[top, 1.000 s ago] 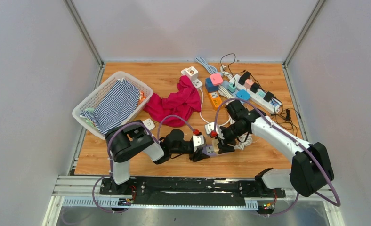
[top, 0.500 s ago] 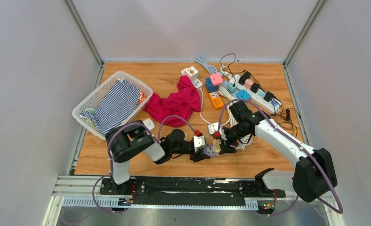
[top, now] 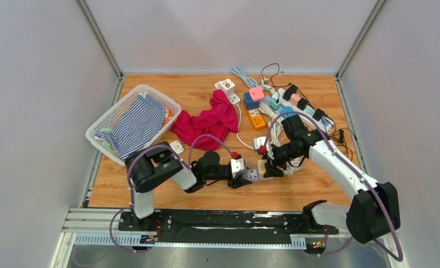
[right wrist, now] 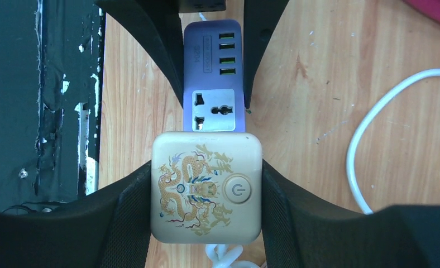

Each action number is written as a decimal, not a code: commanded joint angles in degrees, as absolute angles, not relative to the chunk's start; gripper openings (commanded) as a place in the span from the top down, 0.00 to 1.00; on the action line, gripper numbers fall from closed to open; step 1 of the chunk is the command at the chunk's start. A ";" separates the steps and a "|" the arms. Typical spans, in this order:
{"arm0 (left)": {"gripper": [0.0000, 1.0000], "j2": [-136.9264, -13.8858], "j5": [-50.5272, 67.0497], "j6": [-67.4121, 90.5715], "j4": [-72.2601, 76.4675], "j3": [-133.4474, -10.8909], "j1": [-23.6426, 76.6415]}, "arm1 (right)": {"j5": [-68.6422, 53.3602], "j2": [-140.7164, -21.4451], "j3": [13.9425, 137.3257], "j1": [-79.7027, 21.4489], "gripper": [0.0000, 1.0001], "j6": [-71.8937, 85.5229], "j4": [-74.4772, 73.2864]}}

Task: Pull the plug off the socket
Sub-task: Remove the plug from the socket, then place the plug at the center of the board, then pick up the socket from the center of the board.

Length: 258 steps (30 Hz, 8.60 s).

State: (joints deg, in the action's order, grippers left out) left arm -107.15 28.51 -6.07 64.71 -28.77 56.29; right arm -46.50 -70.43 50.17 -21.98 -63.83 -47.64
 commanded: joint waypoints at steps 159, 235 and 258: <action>1.00 -40.24 -26.27 18.88 20.61 -10.37 54.62 | -58.61 -78.51 59.82 -16.70 0.00 -60.94 -61.49; 0.03 -95.10 9.39 -22.98 22.84 -44.92 65.74 | -48.93 -60.26 52.77 -0.88 0.03 -51.35 -50.37; 0.49 -104.15 14.55 -17.20 22.79 -48.84 65.21 | -46.36 -59.76 50.71 -0.88 0.03 -52.92 -48.87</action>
